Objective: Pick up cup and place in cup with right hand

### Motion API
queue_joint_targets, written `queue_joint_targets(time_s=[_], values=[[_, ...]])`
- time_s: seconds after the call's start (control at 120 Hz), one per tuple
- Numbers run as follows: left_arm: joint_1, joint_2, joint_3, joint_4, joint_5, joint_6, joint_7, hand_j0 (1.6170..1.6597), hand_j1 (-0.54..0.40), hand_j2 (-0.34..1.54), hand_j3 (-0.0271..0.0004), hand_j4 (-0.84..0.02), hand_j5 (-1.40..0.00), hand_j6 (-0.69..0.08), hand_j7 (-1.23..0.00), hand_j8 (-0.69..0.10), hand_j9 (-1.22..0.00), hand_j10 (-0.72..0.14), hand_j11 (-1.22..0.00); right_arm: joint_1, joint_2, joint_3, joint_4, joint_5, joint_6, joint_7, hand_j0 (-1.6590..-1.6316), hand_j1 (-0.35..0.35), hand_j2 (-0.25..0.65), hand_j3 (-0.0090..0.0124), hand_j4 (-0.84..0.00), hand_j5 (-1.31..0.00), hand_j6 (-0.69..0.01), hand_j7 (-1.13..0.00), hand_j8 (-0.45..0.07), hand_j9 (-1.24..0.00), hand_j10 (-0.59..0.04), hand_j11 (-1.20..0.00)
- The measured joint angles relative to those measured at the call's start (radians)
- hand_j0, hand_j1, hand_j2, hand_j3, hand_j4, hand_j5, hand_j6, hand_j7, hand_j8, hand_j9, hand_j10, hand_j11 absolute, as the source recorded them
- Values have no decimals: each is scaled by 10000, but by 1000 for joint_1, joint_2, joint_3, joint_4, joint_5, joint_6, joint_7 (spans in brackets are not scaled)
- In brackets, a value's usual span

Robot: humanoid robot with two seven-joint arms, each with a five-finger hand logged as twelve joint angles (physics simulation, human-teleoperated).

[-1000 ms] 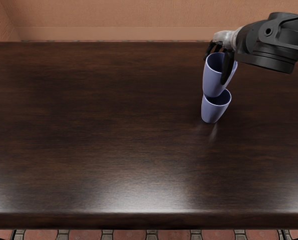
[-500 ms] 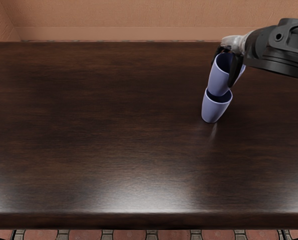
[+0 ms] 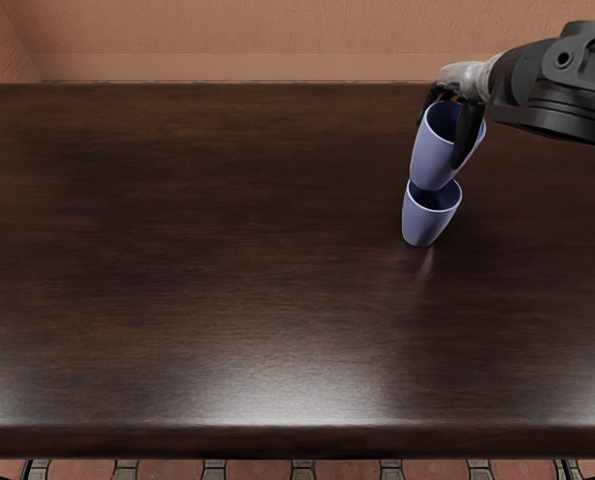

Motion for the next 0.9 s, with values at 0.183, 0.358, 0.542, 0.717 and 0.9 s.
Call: queue_joint_targets(time_s=[0.183, 0.358, 0.542, 0.717, 0.9], values=[[2, 0, 0, 0, 0, 0, 0, 16581, 3491, 3, -1, -4, -1, -6, -1, -6, -1, -4, -1, 7, -13, 0, 22, 1, -1, 0, -16550, 890, -603, -10, -4386, -5646, -2892, -5484, -2583, -5402, -4129, -5379], [2, 0, 0, 0, 0, 0, 0, 16581, 3491, 3, -1, -4, -1, -5, -1, -5, -1, -3, 0, 7, -38, -1, 47, -1, -1, 0, -16547, 649, -1021, -1, -4203, -5634, -3076, -5483, -2741, -5494, -4292, -5468], [2, 0, 0, 0, 0, 0, 0, 16581, 3491, 3, -1, -4, -1, -5, -1, -5, -1, -3, -1, 0, -46, -3, 50, -11, -1, 0, -16548, 638, -1057, -3, -4101, -5653, -3054, -5482, -2673, -5550, -4225, -5525], [4, 0, -1, 0, 0, 0, 0, 16581, 3490, 2, -1, -3, -1, -4, -1, -3, 0, -2, 0, -6, -45, -3, 49, -16, -2, 0, -16548, 600, -1091, -1, -4109, -5609, -3137, -5482, -2706, -5588, -4220, -5559], [8, 0, -3, 0, 0, 0, 0, 16581, 3491, 3, 0, -4, -1, -5, -1, -5, -1, -3, 0, -7, -41, -2, 49, -17, -2, 0, -16547, 521, -1182, 2, -4140, -5559, -3201, -5482, -2760, -5591, -4269, -5590]])
